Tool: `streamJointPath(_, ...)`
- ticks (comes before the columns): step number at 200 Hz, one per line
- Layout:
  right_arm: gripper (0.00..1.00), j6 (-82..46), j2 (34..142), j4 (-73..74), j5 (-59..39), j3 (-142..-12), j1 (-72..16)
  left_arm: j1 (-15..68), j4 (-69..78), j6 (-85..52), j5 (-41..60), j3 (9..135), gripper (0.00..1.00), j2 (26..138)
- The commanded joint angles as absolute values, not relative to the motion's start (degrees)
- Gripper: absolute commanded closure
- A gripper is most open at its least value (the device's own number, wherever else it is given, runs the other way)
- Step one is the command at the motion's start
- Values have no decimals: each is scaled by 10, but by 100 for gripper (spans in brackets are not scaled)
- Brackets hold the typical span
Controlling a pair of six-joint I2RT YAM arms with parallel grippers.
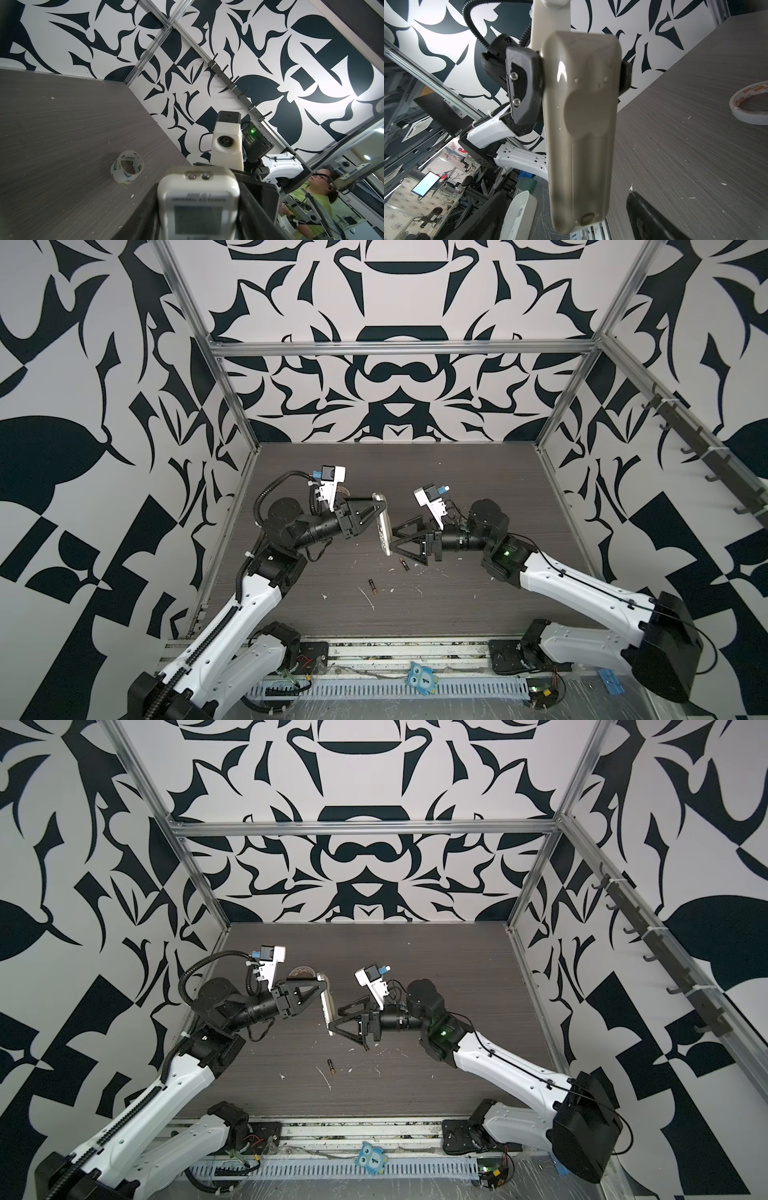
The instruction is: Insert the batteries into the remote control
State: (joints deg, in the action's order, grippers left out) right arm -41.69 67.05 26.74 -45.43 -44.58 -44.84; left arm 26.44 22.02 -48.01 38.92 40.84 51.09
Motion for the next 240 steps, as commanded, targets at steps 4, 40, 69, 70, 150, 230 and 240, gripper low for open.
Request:
streamJointPath(4,7,-436,678,325,-473,-447,-451,267,260,-493,398,425,73,509)
streamJointPath(40,8,-446,690,343,-477,-448,-452,269,287,-503,396,416,74,508)
streamJointPath(69,10,-455,697,356,-483,-448,-453,268,305,-512,399,415,75,514)
streamJointPath(70,10,-456,697,356,-483,-448,-453,268,305,-513,399,415,75,514)
streamJointPath(150,21,-469,707,384,-500,-447,-455,270,313,-517,402,417,75,518)
streamJointPath(230,31,-482,714,407,-507,-447,-456,271,315,-522,398,417,75,513)
streamJointPath(240,32,-482,713,409,-509,-447,-456,271,315,-522,398,417,75,513)
